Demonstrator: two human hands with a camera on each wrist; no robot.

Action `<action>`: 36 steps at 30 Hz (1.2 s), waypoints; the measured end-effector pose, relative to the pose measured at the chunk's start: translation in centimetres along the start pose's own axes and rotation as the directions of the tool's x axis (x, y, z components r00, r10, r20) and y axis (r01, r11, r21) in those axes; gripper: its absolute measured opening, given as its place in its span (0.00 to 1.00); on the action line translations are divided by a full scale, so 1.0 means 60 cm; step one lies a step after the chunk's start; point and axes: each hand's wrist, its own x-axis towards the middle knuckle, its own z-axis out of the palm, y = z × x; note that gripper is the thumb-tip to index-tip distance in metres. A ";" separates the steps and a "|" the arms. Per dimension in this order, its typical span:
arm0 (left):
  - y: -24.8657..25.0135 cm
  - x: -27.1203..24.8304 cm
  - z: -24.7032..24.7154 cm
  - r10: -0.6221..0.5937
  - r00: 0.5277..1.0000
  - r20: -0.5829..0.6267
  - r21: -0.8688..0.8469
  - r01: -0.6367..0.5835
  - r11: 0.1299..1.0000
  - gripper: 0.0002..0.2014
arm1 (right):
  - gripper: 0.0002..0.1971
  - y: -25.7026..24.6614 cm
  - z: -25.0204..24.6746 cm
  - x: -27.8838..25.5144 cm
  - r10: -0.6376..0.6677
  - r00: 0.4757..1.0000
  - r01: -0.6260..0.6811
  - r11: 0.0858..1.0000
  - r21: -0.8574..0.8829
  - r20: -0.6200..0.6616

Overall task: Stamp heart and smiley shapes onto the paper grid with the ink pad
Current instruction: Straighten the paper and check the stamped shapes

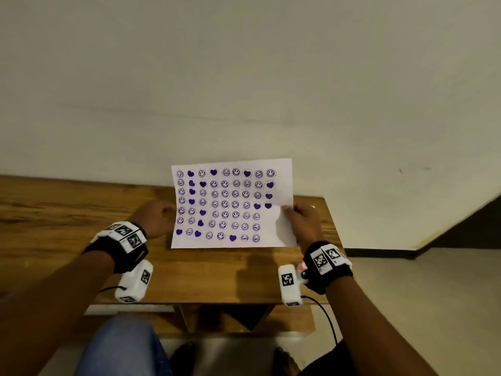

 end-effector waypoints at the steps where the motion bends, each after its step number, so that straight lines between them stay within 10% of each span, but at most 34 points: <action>1: -0.007 -0.004 -0.010 -0.019 1.000 -0.001 0.026 0.019 0.999 0.23 | 0.12 -0.019 -0.005 -0.003 0.010 1.000 -0.010 0.998 0.056 -0.002; 10: -0.055 -0.012 0.019 -0.248 0.922 0.298 0.324 0.147 0.934 0.48 | 0.08 -0.131 -0.058 -0.058 -0.058 0.998 0.046 0.898 0.438 0.014; 15: -0.048 0.004 0.049 -0.207 0.940 0.273 0.485 0.052 0.873 0.53 | 0.10 -0.162 -0.070 -0.072 -0.087 0.996 0.062 0.794 0.605 0.012; 36: -0.051 0.005 0.059 -0.355 0.892 0.280 0.314 0.264 0.912 0.52 | 0.04 -0.131 -0.058 -0.067 0.016 1.000 -0.001 0.756 0.655 -0.017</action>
